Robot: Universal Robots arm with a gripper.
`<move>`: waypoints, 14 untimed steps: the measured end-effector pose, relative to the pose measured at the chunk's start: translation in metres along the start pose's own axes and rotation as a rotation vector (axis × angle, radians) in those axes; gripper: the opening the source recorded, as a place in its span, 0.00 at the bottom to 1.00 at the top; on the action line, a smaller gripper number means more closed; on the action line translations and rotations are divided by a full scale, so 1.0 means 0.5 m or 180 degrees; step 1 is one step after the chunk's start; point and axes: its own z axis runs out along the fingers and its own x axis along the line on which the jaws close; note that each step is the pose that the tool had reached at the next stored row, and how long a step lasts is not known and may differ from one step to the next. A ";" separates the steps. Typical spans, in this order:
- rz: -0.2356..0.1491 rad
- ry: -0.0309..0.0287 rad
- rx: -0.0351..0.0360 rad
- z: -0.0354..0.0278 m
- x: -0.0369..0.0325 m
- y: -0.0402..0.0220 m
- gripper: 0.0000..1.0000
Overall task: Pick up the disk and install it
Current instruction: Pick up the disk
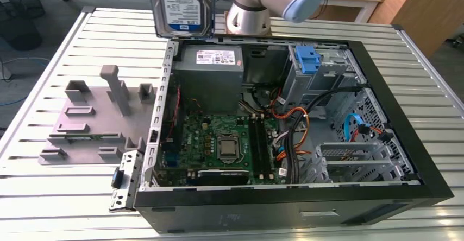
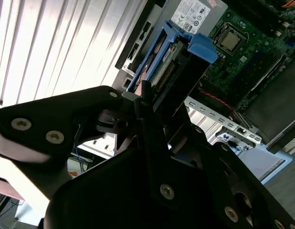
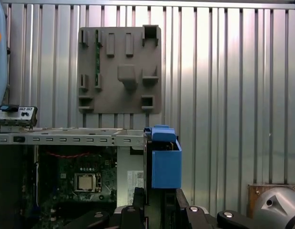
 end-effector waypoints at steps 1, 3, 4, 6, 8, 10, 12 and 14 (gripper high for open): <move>0.0000 0.0000 0.0000 0.000 0.000 -0.008 0.35; 0.0000 0.0000 0.0000 0.000 0.000 -0.023 0.35; 0.0000 0.0000 0.0000 0.000 0.000 -0.030 0.35; 0.0000 0.0000 0.0000 0.000 -0.001 -0.044 0.35; 0.0000 0.0000 0.0000 0.000 -0.001 -0.059 0.35; 0.0000 0.0000 0.0000 0.000 -0.001 -0.074 0.35; 0.0000 0.0000 0.0000 0.001 -0.001 -0.089 0.35; 0.0000 0.0000 0.0000 0.001 -0.001 -0.105 0.35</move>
